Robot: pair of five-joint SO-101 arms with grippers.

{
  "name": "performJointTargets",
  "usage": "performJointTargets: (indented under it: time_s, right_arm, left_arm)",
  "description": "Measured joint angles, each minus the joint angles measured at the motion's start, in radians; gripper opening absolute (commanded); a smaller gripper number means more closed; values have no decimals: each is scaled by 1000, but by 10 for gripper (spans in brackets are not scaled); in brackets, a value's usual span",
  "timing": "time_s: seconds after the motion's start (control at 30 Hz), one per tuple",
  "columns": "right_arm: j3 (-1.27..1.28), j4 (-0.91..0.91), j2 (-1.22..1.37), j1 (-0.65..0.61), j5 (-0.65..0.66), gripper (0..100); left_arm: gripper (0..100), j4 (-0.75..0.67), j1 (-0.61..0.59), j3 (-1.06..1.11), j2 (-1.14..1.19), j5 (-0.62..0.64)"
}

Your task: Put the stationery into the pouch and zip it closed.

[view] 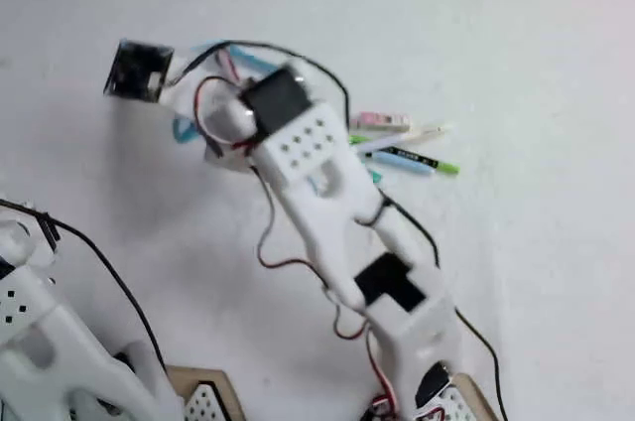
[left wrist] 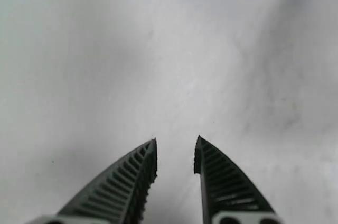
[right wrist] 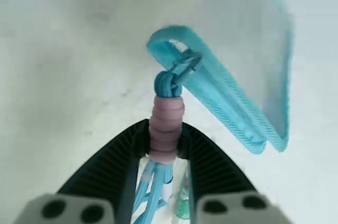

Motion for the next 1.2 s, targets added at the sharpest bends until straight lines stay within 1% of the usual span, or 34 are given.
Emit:
performJointTargets:
  time_s: [0.13,0.2,0.33,0.4,0.47,0.57,0.67,1.0,1.1,1.2]
  right_arm:
    - [-72,0,-101,-5,-44,18]
    - [-109,0,-141,-6,-64,17]
    - [-146,2,-195,-2,-80,17]
    - [-149,3,-203,-6,-87,17]
    - [-149,3,-203,-6,-91,17]
    - [-149,3,-203,-5,-91,17]
    - [-149,3,-203,-6,-91,17]
    - [-149,6,-199,-2,-91,17]
    - [-127,6,-198,-3,-91,17]
    - [-60,6,-199,-5,-91,17]
  left_arm:
    - [143,95,66,-132,0,0]
    - [153,164,118,-232,0,29]
    - [216,302,229,-468,-2,138]
    - [225,361,295,-574,-3,213]
    - [229,388,351,-651,-9,295]
    - [230,397,445,-703,-14,404]
    - [244,399,523,-710,-11,494]
    - [252,310,555,-710,-5,717]
    - [252,298,555,-710,0,756]
    - [252,298,555,-712,63,769]
